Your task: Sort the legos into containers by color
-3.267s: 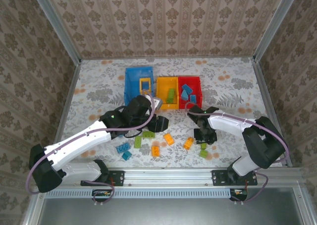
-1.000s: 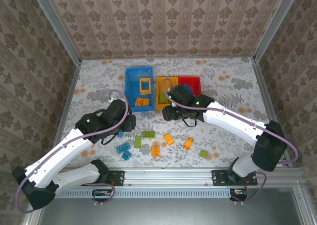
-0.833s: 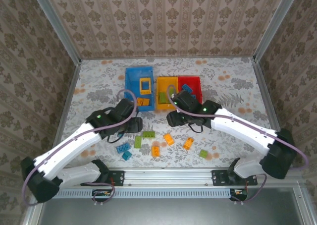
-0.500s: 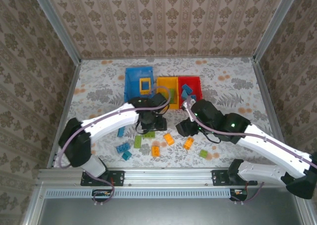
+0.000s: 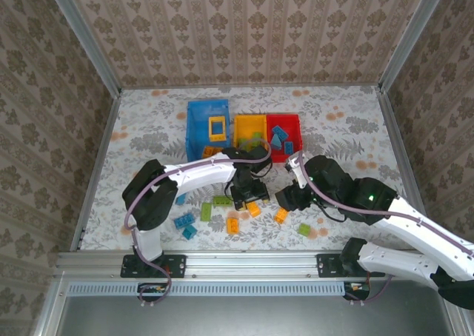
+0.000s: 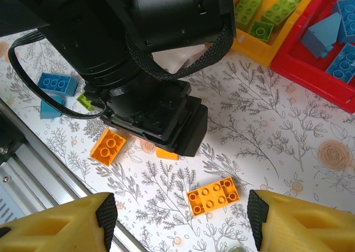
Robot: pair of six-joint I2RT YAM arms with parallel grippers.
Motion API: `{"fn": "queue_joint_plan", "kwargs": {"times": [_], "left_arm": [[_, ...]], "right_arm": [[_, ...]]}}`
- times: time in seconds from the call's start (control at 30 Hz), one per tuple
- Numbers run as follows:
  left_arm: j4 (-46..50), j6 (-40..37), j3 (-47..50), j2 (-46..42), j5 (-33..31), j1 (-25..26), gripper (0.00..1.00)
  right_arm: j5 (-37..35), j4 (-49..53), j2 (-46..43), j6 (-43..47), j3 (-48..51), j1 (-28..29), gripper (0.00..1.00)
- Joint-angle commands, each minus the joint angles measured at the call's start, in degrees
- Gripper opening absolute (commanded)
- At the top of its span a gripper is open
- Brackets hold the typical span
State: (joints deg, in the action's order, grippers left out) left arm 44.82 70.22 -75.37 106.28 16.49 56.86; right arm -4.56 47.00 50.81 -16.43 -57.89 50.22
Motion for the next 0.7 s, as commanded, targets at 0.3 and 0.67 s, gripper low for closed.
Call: {"fn": "queue_joint_plan", "kwargs": {"times": [0.3, 0.67], "left_arm": [[-1.1, 6.2, 2.9, 2.1, -2.0, 0.7, 0.62], [-1.9, 4.8, 0.7, 6.5, -3.4, 0.3, 0.42]], "right_arm": [[-0.4, -0.3, -0.6, -1.7, 1.5, 0.5, 0.67], [-0.2, -0.4, -0.7, -2.1, 2.2, 0.5, 0.66]]}}
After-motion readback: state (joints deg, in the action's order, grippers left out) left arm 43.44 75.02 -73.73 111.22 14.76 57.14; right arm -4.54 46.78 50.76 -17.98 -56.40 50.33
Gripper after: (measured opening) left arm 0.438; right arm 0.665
